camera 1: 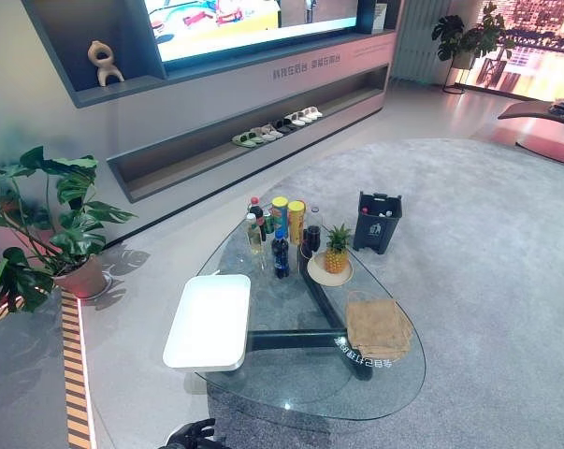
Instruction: Wipe the table with a cloth and put it in the basket.
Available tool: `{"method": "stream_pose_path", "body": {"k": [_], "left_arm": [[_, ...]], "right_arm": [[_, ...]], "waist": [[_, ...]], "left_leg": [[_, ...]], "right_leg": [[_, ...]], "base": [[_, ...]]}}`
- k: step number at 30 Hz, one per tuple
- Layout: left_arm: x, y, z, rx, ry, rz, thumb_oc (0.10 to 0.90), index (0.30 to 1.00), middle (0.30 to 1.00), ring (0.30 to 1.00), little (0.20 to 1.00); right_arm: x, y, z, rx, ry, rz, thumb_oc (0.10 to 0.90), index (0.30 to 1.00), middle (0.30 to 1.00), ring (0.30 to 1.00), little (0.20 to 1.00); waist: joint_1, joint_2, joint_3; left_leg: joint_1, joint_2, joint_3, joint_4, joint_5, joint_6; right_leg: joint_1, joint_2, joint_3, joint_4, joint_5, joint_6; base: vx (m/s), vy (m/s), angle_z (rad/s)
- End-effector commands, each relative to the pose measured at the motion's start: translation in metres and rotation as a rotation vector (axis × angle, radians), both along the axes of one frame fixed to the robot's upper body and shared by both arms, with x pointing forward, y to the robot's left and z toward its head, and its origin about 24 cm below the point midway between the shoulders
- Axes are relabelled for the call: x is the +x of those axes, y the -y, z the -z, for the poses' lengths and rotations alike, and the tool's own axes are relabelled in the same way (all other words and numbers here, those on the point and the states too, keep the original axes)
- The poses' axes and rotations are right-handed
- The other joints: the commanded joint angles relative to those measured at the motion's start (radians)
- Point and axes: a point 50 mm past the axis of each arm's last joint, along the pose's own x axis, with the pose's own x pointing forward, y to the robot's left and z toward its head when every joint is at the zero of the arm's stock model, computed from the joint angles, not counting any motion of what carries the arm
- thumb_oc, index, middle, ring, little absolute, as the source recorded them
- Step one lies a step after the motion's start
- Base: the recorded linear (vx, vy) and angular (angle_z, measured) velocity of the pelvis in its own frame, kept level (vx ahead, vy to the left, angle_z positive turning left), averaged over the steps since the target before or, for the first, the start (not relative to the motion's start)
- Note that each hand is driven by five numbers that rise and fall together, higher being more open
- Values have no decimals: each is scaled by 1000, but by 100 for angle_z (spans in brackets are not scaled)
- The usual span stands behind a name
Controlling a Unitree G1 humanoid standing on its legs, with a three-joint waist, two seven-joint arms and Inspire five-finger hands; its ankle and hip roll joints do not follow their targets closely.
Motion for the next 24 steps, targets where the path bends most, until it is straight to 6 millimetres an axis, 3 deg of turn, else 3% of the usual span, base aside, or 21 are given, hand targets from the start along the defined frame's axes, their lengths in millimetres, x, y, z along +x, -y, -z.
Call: {"method": "stream_pose_path", "body": {"k": [1,11,16,18,22,24], "left_arm": [[34,-10,-11,54,93,6,800,900,900,900,900],[27,-20,-12,74,83,-36,800,900,900,900,900],[26,-27,-14,79,100,-88,800,900,900,900,900],[37,-26,-18,70,146,-118,800,900,900,900,900],[80,-26,-35,36,293,-183,800,900,900,900,900],[96,-28,-44,26,337,-199,800,900,900,900,900]], "right_arm": [[22,4,-5,-34,44,11,800,900,900,900,900],[12,11,-6,-45,30,44,800,900,900,900,900],[8,18,-8,-66,21,51,800,900,900,900,900],[19,23,-12,-91,51,57,800,900,900,900,900],[66,30,-28,-126,187,78,800,900,900,900,900],[81,31,-34,-133,234,87,800,900,900,900,900]], "waist": [[13,-24,34],[2,-20,36],[-8,-9,69],[-9,2,112],[-16,21,234],[-19,26,273]], "left_leg": [[55,-61,44,0,-98,34],[55,-72,40,0,-101,40],[20,-79,40,0,-86,41],[-22,-85,35,0,-68,42],[-143,-95,23,0,-21,46],[-189,-99,19,0,-5,47]], "right_leg": [[9,17,-49,12,-6,-3],[7,21,-26,14,-5,-1],[-34,16,-5,14,14,5],[-82,11,7,11,37,5],[-216,16,36,12,83,-1],[-265,22,42,17,94,-6]], "base": [[0,0,0],[40,-5,0],[28,10,-2],[-163,46,-13],[-348,28,-9],[-245,-6,-1]]}}
